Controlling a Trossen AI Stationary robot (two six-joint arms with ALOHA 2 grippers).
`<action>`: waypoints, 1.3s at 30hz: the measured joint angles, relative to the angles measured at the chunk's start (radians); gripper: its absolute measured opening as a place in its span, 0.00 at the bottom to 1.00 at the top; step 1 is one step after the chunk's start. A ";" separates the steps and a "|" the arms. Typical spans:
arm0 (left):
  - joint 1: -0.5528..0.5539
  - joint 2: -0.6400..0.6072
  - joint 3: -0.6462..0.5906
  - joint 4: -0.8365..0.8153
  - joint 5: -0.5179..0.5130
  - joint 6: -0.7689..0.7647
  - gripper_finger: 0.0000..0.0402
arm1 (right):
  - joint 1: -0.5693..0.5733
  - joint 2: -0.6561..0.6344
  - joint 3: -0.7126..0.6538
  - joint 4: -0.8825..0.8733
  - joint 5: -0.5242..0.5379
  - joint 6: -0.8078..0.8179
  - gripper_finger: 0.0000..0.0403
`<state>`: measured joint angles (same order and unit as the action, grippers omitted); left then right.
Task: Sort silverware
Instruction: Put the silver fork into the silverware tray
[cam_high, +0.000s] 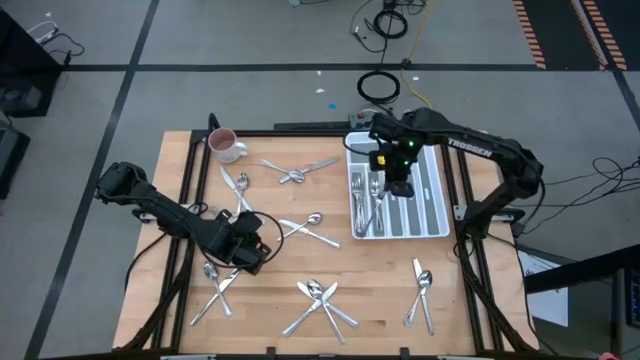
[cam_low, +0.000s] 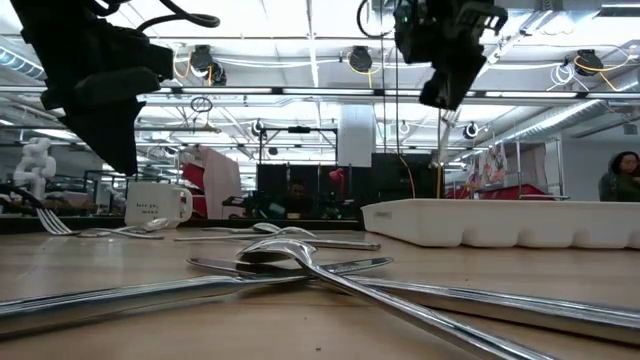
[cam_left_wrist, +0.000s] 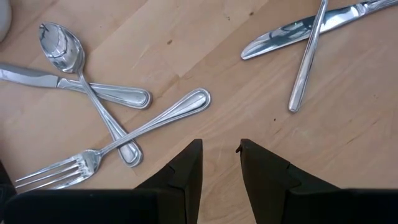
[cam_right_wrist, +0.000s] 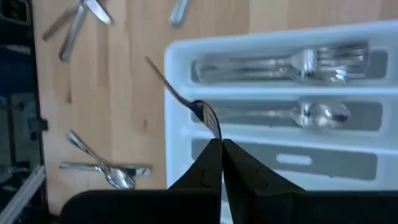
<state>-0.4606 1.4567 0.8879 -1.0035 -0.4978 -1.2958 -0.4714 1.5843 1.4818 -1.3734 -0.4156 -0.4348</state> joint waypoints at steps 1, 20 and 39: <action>0.000 0.000 0.000 0.000 0.000 0.000 0.28 | -0.009 0.008 0.000 -0.011 -0.001 -0.012 0.00; 0.000 0.000 0.000 0.000 -0.012 -0.007 0.28 | -0.053 0.320 0.299 -0.124 0.051 -0.192 0.00; 0.000 0.000 0.000 0.000 -0.012 -0.008 0.28 | -0.038 0.586 0.413 -0.193 0.111 -0.239 0.00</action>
<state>-0.4606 1.4570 0.8875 -1.0031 -0.5098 -1.3040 -0.5091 2.1699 1.8950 -1.5665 -0.3049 -0.6740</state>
